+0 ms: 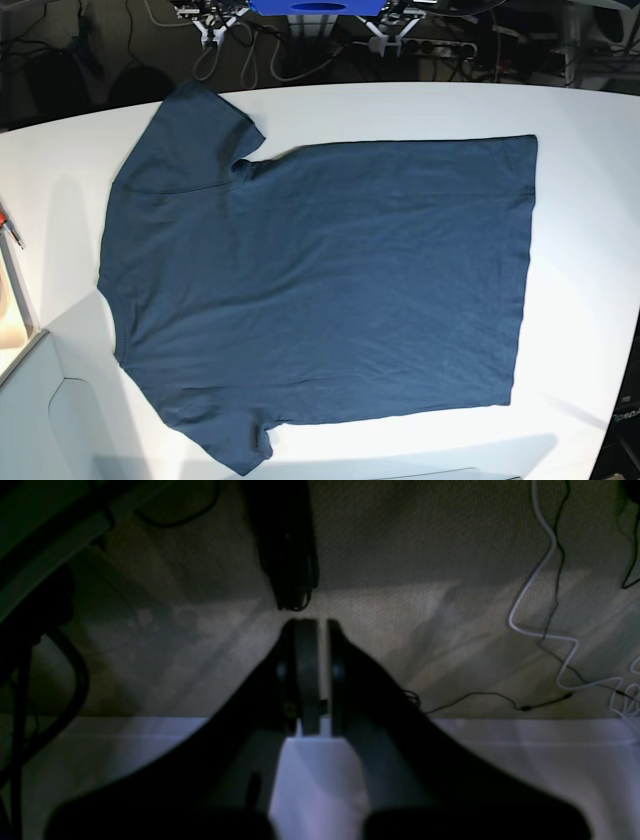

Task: Fold the T-shirt properly

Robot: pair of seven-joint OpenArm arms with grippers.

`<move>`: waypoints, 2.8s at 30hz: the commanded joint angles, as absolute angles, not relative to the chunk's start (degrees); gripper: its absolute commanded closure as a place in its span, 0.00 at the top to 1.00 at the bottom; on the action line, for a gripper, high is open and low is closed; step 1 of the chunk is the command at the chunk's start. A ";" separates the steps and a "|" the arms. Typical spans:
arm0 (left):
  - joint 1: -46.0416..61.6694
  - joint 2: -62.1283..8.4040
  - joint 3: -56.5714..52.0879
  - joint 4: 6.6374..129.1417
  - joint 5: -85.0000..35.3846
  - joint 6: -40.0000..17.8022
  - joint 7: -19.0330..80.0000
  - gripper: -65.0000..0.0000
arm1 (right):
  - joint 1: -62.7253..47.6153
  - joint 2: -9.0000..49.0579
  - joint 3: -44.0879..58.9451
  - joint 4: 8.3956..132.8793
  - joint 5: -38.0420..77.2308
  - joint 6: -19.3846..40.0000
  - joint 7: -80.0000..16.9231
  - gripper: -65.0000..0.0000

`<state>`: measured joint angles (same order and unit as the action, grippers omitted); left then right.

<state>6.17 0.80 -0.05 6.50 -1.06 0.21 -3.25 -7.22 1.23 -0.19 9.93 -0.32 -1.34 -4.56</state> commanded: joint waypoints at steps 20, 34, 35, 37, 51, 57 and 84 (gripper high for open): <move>7.34 1.10 -0.04 6.29 -0.22 0.13 -2.07 0.00 | -7.96 1.27 -0.22 10.15 -0.04 -0.04 -4.88 0.00; 21.58 0.57 -0.31 25.27 -0.31 0.13 -2.07 0.00 | -21.49 5.05 -0.22 28.97 -0.04 -0.13 -5.49 0.00; 23.69 0.57 -0.31 28.35 -0.31 0.13 -2.07 0.00 | -23.69 5.49 -0.13 32.75 0.04 -0.13 -6.55 0.00; 26.95 0.04 -0.31 35.03 -0.31 0.13 -2.07 0.00 | -27.91 5.85 0.04 40.66 0.13 -0.13 -8.75 0.00; 49.98 -4.00 -0.40 76.70 -0.40 0.31 -2.07 0.00 | -50.51 10.07 4.09 86.55 0.04 -0.13 -19.56 0.00; 56.75 -4.62 -2.95 88.75 -0.40 0.40 -2.07 0.00 | -56.13 10.15 9.01 101.41 -0.04 0.04 -23.78 0.00; 55.25 -6.02 -22.02 117.41 -21.14 0.13 -1.98 0.38 | -47.25 9.19 12.18 121.10 -0.04 9.54 -36.70 0.34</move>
